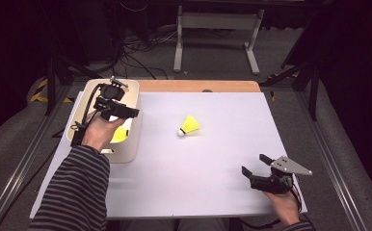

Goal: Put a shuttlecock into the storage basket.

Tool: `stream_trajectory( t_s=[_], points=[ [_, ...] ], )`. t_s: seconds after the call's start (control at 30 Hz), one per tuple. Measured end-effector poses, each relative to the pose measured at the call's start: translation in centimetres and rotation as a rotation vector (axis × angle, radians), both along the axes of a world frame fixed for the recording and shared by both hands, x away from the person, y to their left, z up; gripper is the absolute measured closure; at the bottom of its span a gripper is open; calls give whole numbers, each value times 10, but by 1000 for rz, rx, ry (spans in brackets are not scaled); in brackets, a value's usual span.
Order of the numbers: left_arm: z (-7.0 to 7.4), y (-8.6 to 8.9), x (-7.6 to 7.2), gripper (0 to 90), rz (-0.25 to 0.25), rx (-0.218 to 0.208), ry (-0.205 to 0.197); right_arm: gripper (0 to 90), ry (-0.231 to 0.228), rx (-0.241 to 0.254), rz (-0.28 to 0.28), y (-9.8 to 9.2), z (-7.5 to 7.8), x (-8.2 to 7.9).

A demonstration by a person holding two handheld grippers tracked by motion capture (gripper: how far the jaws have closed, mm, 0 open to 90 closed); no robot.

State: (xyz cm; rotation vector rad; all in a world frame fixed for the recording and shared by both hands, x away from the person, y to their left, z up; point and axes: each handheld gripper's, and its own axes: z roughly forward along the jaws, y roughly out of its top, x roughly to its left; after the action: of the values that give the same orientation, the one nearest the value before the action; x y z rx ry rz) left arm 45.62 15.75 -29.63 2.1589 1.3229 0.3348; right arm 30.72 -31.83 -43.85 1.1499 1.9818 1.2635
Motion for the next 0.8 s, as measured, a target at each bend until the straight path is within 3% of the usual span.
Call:
stream_trajectory(
  t_s=[0.33,0.8],
  points=[
    [0,-11,0,464,-26,16,-7,147,1,1,0,0,0,0],
    [1,-27,0,464,-63,6,-5,147,-2,1,4,0,0,0]
  ],
)
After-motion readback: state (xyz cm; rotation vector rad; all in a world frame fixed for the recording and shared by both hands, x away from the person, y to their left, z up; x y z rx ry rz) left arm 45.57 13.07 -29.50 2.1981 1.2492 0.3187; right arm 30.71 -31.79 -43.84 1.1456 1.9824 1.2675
